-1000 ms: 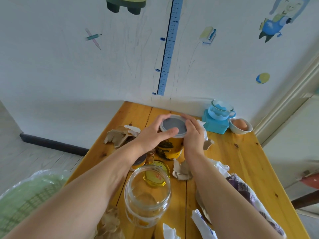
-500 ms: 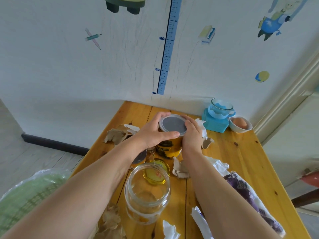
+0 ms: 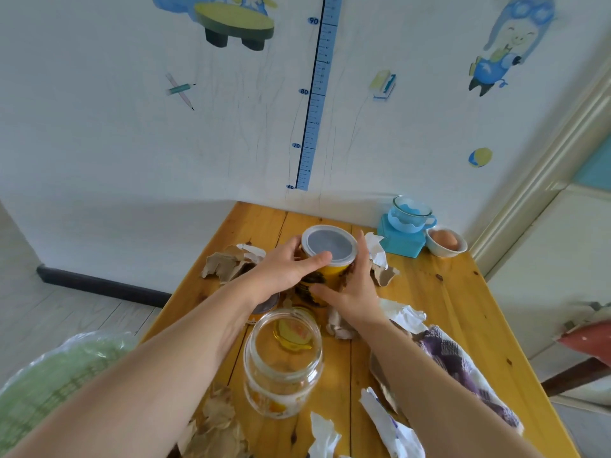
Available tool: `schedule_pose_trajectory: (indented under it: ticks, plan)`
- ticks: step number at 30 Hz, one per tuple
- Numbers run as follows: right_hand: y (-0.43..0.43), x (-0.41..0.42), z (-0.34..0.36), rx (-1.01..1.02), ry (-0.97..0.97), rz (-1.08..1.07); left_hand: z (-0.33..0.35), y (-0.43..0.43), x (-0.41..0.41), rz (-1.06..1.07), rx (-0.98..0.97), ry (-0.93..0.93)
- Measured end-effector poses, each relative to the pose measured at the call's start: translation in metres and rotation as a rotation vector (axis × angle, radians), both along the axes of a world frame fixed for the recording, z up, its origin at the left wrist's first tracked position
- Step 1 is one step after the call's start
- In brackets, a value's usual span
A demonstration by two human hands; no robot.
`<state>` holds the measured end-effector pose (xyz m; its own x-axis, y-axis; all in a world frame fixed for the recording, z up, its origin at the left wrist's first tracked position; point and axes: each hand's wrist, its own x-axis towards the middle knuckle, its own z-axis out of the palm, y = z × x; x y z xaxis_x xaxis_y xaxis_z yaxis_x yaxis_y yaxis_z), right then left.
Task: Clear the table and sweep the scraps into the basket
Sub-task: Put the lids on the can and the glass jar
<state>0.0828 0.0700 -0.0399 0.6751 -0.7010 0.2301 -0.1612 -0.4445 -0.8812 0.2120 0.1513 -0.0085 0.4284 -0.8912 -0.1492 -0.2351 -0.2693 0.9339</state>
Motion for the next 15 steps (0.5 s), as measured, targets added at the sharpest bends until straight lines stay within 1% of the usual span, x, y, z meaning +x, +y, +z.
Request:
schedule_pose_trajectory:
  ticks: [3,6,8,11,12,15]
  plan:
    - [0.002,0.007,0.004,-0.079,-0.089,-0.112,0.006,0.003,-0.002,-0.080,-0.001,-0.050]
    - [-0.004,0.009,0.012,-0.091,-0.130,-0.153,0.015,0.009,0.007,-0.116,-0.052,-0.209]
    - [-0.014,0.011,0.024,-0.065,-0.143,-0.200,0.012,0.016,0.030,-0.015,-0.059,-0.343]
    - [-0.036,0.016,0.046,-0.065,-0.168,-0.275,-0.009,0.026,0.068,0.239,-0.004,-0.513]
    - [-0.043,0.019,0.051,-0.076,-0.171,-0.292,-0.018,0.028,0.077,0.289,0.012,-0.551]
    - [-0.063,0.032,0.058,-0.118,-0.156,-0.330,-0.041,0.028,0.088,0.307,0.096,-0.651]
